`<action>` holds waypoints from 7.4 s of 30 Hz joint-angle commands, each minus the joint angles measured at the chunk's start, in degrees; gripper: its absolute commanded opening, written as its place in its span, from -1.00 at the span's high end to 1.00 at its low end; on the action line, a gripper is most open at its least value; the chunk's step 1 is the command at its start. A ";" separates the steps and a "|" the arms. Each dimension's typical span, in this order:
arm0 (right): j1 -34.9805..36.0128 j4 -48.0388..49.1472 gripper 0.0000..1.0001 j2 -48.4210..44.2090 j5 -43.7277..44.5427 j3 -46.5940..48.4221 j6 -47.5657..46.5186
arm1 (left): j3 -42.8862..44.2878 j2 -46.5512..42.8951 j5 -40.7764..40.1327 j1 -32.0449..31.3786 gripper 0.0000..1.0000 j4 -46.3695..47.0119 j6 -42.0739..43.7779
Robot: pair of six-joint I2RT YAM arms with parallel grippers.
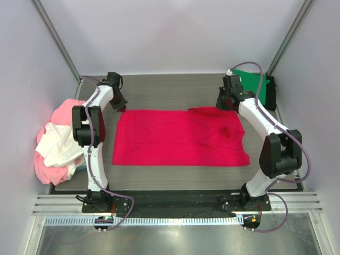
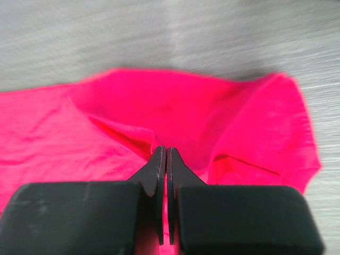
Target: Fold and stack the t-shirts
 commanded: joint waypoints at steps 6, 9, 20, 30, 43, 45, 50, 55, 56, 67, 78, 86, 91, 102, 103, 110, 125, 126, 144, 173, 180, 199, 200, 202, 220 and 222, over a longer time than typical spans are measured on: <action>-0.54 -0.81 0.97 -12.81 3.97 -5.53 0.16 | -12.07 -16.78 -1.42 -0.18 1.00 3.62 -1.01; -0.97 -1.07 0.98 -17.02 5.11 -9.39 0.52 | -17.26 -19.87 -1.60 -0.09 1.00 5.03 -1.36; -1.94 -3.09 0.97 -31.97 11.00 -22.48 6.31 | -30.54 -30.95 -3.18 -0.09 1.00 9.60 -2.77; -3.00 -5.38 0.98 -40.94 14.43 -26.46 9.57 | -36.35 -36.22 -4.68 -0.09 0.99 14.87 -3.56; -4.75 -8.10 0.97 -46.82 19.00 -27.32 12.03 | -38.72 -38.60 -7.83 -0.18 1.00 16.55 -4.26; -4.84 -8.37 0.97 -48.85 20.40 -28.65 13.34 | -39.87 -39.21 -9.15 -0.18 0.99 16.90 -4.79; -5.02 -8.72 0.98 -53.25 22.60 -32.69 15.19 | -42.41 -40.62 -10.56 -0.27 0.98 17.78 -6.20; -4.93 -10.12 0.98 -53.60 23.75 -34.27 20.45 | -47.33 -43.25 -13.89 -0.27 0.77 18.48 -9.18; -5.02 -11.00 0.98 -53.60 24.10 -34.63 21.51 | -48.12 -44.04 -14.60 -0.18 0.59 18.39 -10.14; -5.19 -10.13 -0.82 -56.68 25.25 -38.24 28.74 | -53.58 -54.60 -14.35 2.28 -0.06 19.62 -12.71; -4.67 8.05 -0.71 -30.60 -7.25 -38.67 22.58 | -46.38 -42.05 -8.10 -12.12 -0.06 18.58 -4.00; -4.67 11.67 -0.72 -18.99 -9.48 -38.59 21.62 | -47.16 -30.17 -7.49 -15.91 -0.04 15.85 -6.19; -5.63 9.65 -0.75 -5.47 -8.06 -27.02 16.34 | -51.11 -28.93 -6.00 -16.17 -0.03 14.62 -8.47; -0.45 6.40 -0.73 32.48 -22.19 10.07 15.20 | -69.21 -40.71 2.61 -37.58 -0.11 17.59 -30.35; 0.25 5.53 -0.73 34.88 -22.91 17.16 15.28 | -72.18 -41.58 3.67 -39.71 -0.13 19.08 -34.20; 2.63 -1.07 -0.73 54.57 -25.64 48.39 19.40 | -75.38 -41.68 12.19 -55.18 -0.18 29.55 -47.49; 3.86 3.23 -0.85 58.91 -27.75 62.31 17.92 | -58.86 -54.50 -5.25 -58.71 -0.41 4.89 -42.06; 3.77 3.15 -0.91 57.85 -27.93 62.66 17.92 | -58.07 -55.47 -6.77 -58.80 -0.46 3.47 -41.62; 16.03 -12.76 -0.99 -13.36 7.48 -3.46 20.89 | -68.43 -76.65 -16.55 -58.36 -0.89 3.62 -42.76; 50.26 1.21 0.21 -37.34 1.60 -53.35 54.92 | -84.08 -79.82 -8.19 -60.64 -0.30 14.70 -49.00; 51.32 1.21 0.63 -38.66 2.39 -55.28 55.98 | -84.34 -77.98 -8.63 -64.42 -0.07 15.05 -51.19; 51.41 -3.00 0.98 -43.75 6.16 -54.41 56.24 | -80.92 -73.15 -14.25 -70.05 0.99 15.06 -52.00; 51.41 -4.31 0.97 -44.19 7.22 -53.71 56.24 | -79.00 -72.88 -15.82 -70.05 1.00 14.18 -51.73; 51.32 -6.86 0.98 -45.07 10.98 -50.73 55.54 | -75.75 -72.70 -17.93 -70.05 1.00 9.90 -49.89; 24.08 -9.16 0.98 -23.49 13.74 -16.10 23.12 | -44.28 -57.70 -15.76 -43.53 1.00 7.23 -22.84; 21.72 -8.46 0.98 -20.57 13.21 -12.07 20.31 | -40.06 -54.61 -12.24 -38.95 1.00 8.54 -20.80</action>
